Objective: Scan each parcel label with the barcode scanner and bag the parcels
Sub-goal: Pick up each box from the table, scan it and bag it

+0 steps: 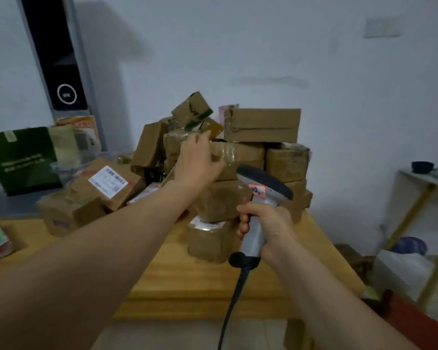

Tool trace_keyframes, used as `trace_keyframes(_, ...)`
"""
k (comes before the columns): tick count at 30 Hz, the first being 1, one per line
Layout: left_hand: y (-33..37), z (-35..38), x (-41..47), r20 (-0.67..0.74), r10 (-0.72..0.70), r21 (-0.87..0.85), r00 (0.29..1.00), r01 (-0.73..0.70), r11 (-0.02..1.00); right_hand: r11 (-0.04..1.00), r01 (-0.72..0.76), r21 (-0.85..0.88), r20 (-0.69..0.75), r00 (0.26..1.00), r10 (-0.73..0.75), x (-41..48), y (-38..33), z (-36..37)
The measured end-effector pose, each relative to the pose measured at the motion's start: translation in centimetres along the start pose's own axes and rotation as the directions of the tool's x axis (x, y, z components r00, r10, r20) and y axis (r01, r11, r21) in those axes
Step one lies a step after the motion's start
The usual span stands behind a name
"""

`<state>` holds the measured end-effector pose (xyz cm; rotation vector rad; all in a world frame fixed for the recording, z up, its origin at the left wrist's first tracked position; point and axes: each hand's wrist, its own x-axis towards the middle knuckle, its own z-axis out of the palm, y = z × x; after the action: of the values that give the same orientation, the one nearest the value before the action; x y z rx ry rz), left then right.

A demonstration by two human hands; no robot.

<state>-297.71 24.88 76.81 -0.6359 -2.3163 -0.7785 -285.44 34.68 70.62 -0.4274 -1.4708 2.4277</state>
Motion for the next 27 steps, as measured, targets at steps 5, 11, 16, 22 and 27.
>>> trace_keyframes(5, 5.3, 1.7, 5.5, 0.030, 0.286, 0.335, 0.958, -0.279, 0.900, 0.998, 0.038, 0.045, -0.010, 0.999, -0.037, 1.8, -3.0, -1.6)
trace_keyframes(11, 7.6, 6.4, 8.9, 0.162, 0.350, 0.701, 0.923, -0.357, 0.618, 0.995, 0.039, 0.089, -0.028, 0.999, -0.037, 2.7, -3.9, -4.8)
trace_keyframes(16, 7.9, 7.2, 9.9, 0.147, 0.383, 0.732, 0.912, -0.360, 0.578, 0.996, 0.030, 0.083, -0.017, 0.999, -0.029, 2.9, -4.2, -6.0)
trace_keyframes(22, 8.7, 3.3, 9.5, 0.009, 0.299, 0.472, 0.954, -0.267, 0.840, 0.995, 0.044, 0.092, 0.000, 0.999, -0.044, 2.0, -4.5, -5.5)
trace_keyframes(27, 6.3, -2.6, 6.6, -0.154, -0.029, -0.077, 0.988, 0.018, 0.997, 0.995, 0.029, 0.092, 0.048, 0.998, -0.033, -0.1, -3.6, -3.6)
